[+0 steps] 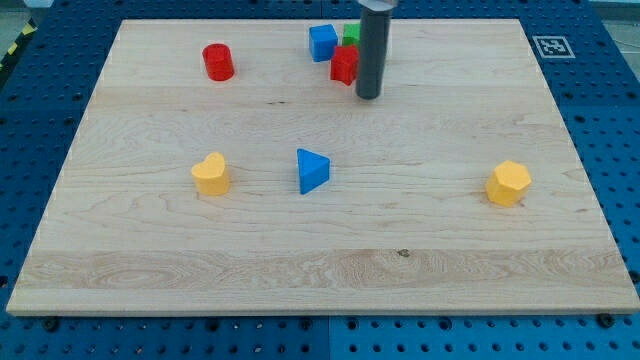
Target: Move the green circle slightly into the green star
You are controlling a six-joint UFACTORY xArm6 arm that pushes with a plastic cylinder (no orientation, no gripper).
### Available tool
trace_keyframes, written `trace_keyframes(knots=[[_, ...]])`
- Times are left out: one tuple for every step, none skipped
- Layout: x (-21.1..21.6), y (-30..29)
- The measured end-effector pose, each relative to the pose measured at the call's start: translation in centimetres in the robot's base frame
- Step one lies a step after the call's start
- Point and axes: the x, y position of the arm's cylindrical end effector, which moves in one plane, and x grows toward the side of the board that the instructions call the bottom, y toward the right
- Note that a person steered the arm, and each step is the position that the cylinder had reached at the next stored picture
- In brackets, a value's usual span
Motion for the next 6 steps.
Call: trace_keyframes(knots=[[0.3,0.6],[-0.6,3.7],[-1.7,5.1],[-4.5,4.1],[-5.1,3.7],[-5.1,2.1]])
